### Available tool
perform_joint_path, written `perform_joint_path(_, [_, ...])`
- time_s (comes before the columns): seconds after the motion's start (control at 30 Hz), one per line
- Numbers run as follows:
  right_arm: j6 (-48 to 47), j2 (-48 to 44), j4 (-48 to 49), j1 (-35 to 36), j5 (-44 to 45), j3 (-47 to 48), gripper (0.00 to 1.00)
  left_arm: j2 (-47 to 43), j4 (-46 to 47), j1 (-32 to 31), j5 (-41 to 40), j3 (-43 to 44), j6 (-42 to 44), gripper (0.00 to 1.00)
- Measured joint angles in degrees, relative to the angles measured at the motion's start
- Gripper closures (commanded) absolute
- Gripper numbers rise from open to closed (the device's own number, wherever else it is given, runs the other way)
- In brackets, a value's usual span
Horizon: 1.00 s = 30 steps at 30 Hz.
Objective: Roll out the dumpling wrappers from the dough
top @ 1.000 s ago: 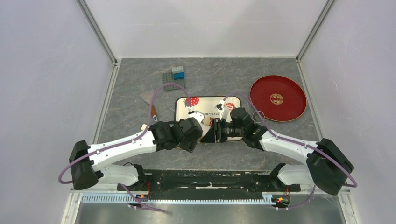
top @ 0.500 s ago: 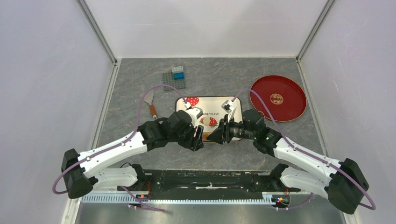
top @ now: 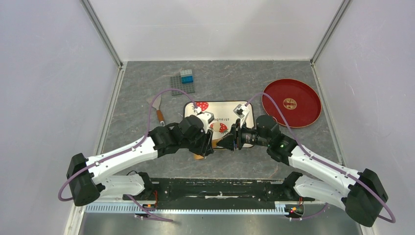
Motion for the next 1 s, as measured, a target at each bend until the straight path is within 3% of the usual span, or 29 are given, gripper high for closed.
perform_joint_path(0.07, [0.6, 0.0, 0.4, 0.0, 0.0, 0.0, 1.00, 0.0, 0.7, 0.0, -0.1, -0.1, -1.1, 0.68])
perform_joint_path(0.17, [1.4, 0.0, 1.0, -0.1, 0.5, 0.0, 1.00, 0.0, 1.0, 0.0, -0.2, -0.3, -1.9, 0.98])
perform_joint_path(0.27, [1.8, -0.1, 1.3, -0.3, 1.5, 0.0, 0.99, -0.1, 0.6, 0.0, -1.3, -0.5, -2.9, 0.98])
perform_joint_path(0.33, [1.8, -0.1, 1.5, -0.3, 2.2, 0.0, 0.64, -0.2, 0.8, 0.3, -1.7, -0.5, -3.2, 0.98])
perform_joint_path(0.47, [2.6, -0.2, 0.6, -0.3, 2.6, 0.5, 0.06, -0.6, 0.4, 0.2, -4.7, -0.5, -3.1, 0.98])
perform_joint_path(0.5, [3.5, -0.2, 0.4, -0.3, 2.5, 0.8, 0.02, -0.7, 0.0, 0.2, -5.7, -0.5, -3.1, 0.98])
perform_joint_path(0.8, [8.6, 0.6, -0.9, -3.4, 1.5, 3.6, 0.02, -4.9, -6.1, -0.5, -17.4, 0.6, -0.5, 0.98])
perform_joint_path(1.0, [15.2, 4.5, 2.1, -3.4, -1.9, 3.1, 0.13, -5.5, -8.7, -3.7, -25.0, 2.3, 2.2, 0.98])
